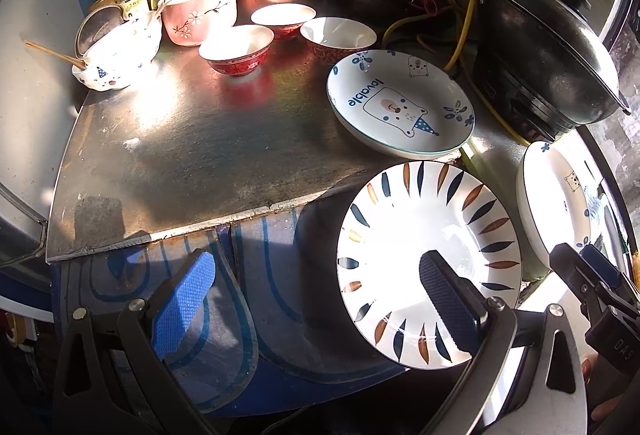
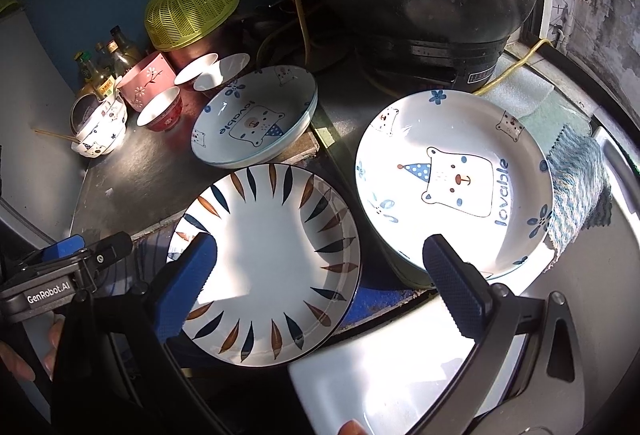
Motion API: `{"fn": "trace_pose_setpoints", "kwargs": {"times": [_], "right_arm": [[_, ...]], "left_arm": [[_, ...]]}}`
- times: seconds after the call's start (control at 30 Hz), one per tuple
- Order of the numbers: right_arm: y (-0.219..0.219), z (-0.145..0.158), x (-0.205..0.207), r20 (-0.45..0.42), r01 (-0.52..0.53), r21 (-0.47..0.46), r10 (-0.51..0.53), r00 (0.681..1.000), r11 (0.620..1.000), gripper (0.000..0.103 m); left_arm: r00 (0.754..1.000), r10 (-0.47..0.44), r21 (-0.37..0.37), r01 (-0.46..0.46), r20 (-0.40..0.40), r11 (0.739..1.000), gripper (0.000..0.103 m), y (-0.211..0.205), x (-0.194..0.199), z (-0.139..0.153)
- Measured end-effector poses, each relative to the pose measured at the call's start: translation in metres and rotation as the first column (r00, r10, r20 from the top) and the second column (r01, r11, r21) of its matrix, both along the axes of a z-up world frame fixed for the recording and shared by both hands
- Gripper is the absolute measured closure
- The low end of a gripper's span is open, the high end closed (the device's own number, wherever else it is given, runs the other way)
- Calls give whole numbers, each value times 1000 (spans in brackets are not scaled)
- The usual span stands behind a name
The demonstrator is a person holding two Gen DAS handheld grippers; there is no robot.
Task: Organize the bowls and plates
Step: 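Move both grippers toward the rim of the leaf-pattern white plate, then close both grippers on opposite points of the leaf-pattern plate rim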
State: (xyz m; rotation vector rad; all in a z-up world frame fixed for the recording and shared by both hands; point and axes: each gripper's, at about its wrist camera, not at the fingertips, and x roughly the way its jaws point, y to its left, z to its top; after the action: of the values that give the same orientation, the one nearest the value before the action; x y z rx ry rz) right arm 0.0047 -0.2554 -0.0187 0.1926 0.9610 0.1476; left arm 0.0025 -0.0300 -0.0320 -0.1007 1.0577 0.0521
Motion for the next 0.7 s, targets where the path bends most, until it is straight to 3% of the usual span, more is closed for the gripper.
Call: {"fn": "trace_pose_setpoints", "kwargs": {"times": [0.27,0.47,0.53,0.7], "right_arm": [[-3,-3,-3,-10,11,3,-11,1000,1000,0],[-12,-5,-9,4,5,74,-5,1000,997,0],[-15,-6,-13,10,-6,109,4,1000,994,3],[-22,-20,-14,-32,-7,208,14,999,978,27]], "left_arm": [[1000,-12,-23,12,-2,1000,0,2,5,-6],[997,-73,-89,73,-1,993,0,8,12,-16],[997,-74,-109,73,-3,991,0,12,13,-20],[997,-76,-157,71,-25,985,0,19,18,-32]]}}
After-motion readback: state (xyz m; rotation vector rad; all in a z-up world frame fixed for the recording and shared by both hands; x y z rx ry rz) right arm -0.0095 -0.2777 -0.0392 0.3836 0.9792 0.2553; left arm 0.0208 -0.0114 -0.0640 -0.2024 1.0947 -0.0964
